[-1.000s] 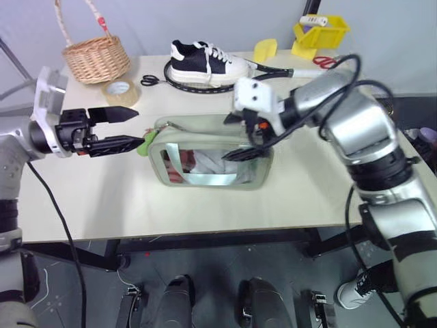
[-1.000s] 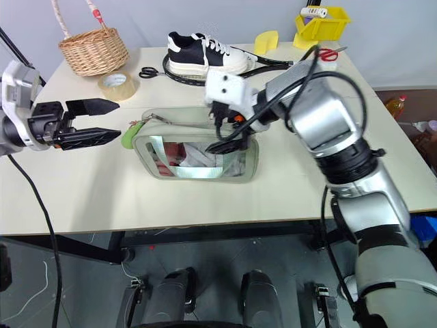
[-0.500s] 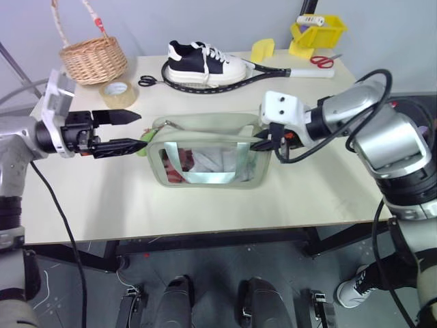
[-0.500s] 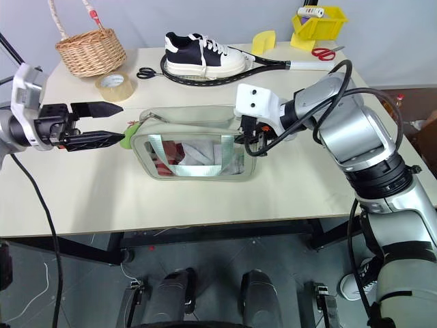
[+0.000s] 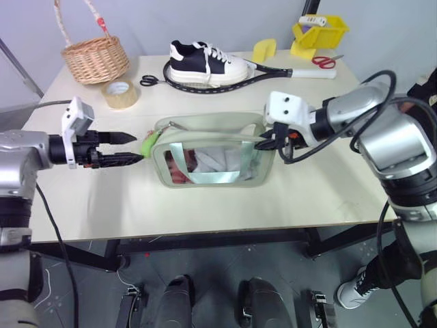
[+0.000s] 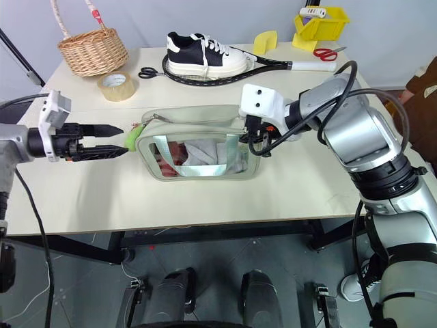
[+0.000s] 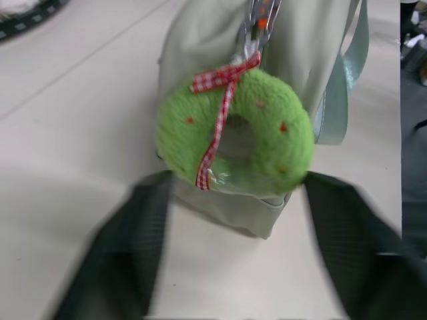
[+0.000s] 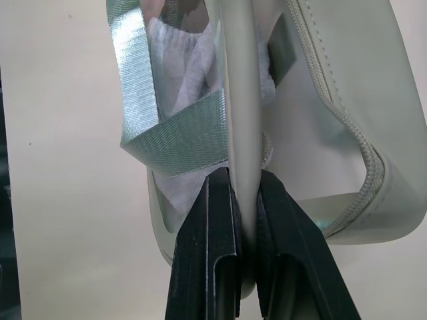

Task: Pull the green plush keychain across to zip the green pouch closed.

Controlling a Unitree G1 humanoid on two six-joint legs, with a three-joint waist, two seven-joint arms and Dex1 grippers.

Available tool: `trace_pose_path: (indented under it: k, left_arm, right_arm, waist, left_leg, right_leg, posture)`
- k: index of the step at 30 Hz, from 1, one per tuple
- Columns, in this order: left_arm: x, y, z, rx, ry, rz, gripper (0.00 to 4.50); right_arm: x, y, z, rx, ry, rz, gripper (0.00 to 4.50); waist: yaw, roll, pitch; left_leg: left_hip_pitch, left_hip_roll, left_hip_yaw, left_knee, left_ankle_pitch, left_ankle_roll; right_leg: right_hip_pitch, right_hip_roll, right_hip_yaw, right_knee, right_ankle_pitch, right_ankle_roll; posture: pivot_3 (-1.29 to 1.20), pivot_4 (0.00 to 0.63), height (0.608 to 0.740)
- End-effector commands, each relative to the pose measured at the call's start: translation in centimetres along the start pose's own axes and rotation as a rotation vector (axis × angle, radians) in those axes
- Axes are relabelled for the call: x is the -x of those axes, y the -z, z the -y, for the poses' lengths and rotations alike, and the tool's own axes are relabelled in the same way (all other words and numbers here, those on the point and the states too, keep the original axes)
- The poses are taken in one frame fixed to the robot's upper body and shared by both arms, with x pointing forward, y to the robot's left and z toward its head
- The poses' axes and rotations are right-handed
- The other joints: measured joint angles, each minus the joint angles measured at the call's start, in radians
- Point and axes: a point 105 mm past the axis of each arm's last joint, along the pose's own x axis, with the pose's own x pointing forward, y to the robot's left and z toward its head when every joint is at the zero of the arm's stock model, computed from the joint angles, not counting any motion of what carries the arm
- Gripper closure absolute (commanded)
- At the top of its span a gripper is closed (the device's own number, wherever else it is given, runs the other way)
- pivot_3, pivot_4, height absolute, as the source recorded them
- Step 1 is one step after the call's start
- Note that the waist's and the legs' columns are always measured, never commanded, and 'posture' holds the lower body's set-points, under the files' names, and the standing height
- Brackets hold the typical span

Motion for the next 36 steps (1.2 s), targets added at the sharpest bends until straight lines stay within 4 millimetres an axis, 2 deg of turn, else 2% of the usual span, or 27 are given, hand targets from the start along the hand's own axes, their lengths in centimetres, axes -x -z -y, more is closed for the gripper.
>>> trace_pose_path:
  k: [1, 3, 14, 17, 20, 23, 27, 31, 34, 36]
  left_arm:
    - [0.2, -1.5, -0.2, -0.068, -0.007, 0.023, 3.5]
    - [0.2, -1.7, -0.2, -0.072, -0.003, 0.025, 4.48]
    - [1.1, -4.3, -0.4, -0.131, -0.002, 0.082, 4.48]
    - [1.2, -6.9, -0.3, -0.148, 0.001, 0.182, 4.48]
    - [-0.2, -9.0, 0.4, -0.182, 0.041, 0.257, 4.48]
    - [-3.0, -9.9, 1.5, -0.219, 0.113, 0.281, 4.48]
    - [-4.9, -9.9, 2.6, -0.232, 0.19, 0.26, 4.48]
    - [-5.6, -9.3, 3.5, -0.227, 0.263, 0.235, 4.48]
    - [-5.7, -9.3, 3.3, -0.184, 0.26, 0.21, 3.57]
    - [-5.4, -9.5, 3.3, -0.185, 0.254, 0.208, 2.58]
  right_arm:
    - [1.2, -0.7, 0.5, 0.009, 0.049, 0.028, 4.5]
    - [1.2, -0.7, 0.5, 0.007, 0.048, 0.028, 4.5]
    - [1.2, -0.4, 0.3, -0.015, 0.054, 0.03, 4.5]
    - [1.1, -0.3, 0.2, -0.019, 0.053, 0.03, 4.5]
    - [1.1, -0.3, 0.1, -0.017, 0.05, 0.033, 4.5]
    - [0.9, -0.3, 0.1, -0.019, 0.053, 0.036, 4.5]
    - [0.8, -0.3, 0.1, -0.018, 0.056, 0.039, 4.5]
    - [0.9, -0.4, 0.2, -0.02, 0.064, 0.044, 4.5]
    - [0.9, -0.4, 0.3, -0.024, 0.07, 0.045, 4.5]
    - [0.9, -0.4, 0.4, -0.028, 0.076, 0.046, 4.5]
  waist:
    - [0.0, 0.0, 0.0]
    - [-0.001, 0.0, 0.0]
    - [0.0, 0.0, 0.0]
    - [0.001, 0.0, 0.0]
    - [0.003, 0.0, 0.0]
    - [0.003, 0.0, 0.0]
    - [-0.005, 0.0, 0.0]
    - [-0.005, 0.0, 0.0]
    - [-0.001, 0.0, 0.0]
    - [-0.001, 0.0, 0.0]
  left_leg:
    - [0.0, 0.0, 0.0, 0.0, 0.0, 0.0]
    - [0.0, 0.0, 0.0, 0.0, 0.0, 0.0]
    - [0.0, 0.0, 0.0, 0.0, 0.0, 0.0]
    - [0.0, 0.001, 0.0, 0.0, 0.0, 0.0]
    - [0.0, 0.001, 0.0, 0.001, 0.0, 0.0]
    - [0.0, 0.0, 0.0, 0.001, 0.0, 0.0]
    - [0.0, 0.0, 0.0, 0.001, 0.0, 0.0]
    - [0.001, 0.001, 0.001, 0.0, 0.0, 0.0]
    - [0.001, 0.001, 0.001, 0.001, 0.0, 0.0]
    - [0.001, 0.001, 0.001, 0.001, 0.0, 0.0]
  right_leg:
    - [0.0, 0.0, 0.0, 0.0, 0.0, 0.0]
    - [0.0, 0.0, 0.0, 0.0, 0.0, 0.0]
    - [0.0, 0.0, 0.0, 0.0, 0.0, 0.0]
    - [0.0, 0.0, 0.0, 0.0, 0.0, 0.0]
    - [0.0, 0.0, 0.0, 0.0, 0.0, 0.0]
    - [0.001, 0.0, 0.0, 0.0, 0.0, 0.0]
    - [0.001, 0.001, 0.001, 0.0, 0.001, 0.0]
    - [0.0, 0.002, 0.001, 0.0, 0.001, 0.0]
    - [0.0, 0.002, 0.001, 0.0, 0.001, 0.0]
    - [0.0, 0.002, 0.001, 0.0, 0.001, 0.0]
  posture:
    - [0.0, 0.15, 0.74]
    - [0.0, 0.15, 0.74]
    - [0.0, 0.15, 0.74]
    - [0.0, 0.15, 0.74]
    - [0.0, 0.15, 0.74]
    - [0.0, 0.15, 0.74]
    - [0.0, 0.15, 0.74]
    - [0.0, 0.15, 0.74]
    - [0.0, 0.15, 0.74]
    - [0.0, 0.15, 0.74]
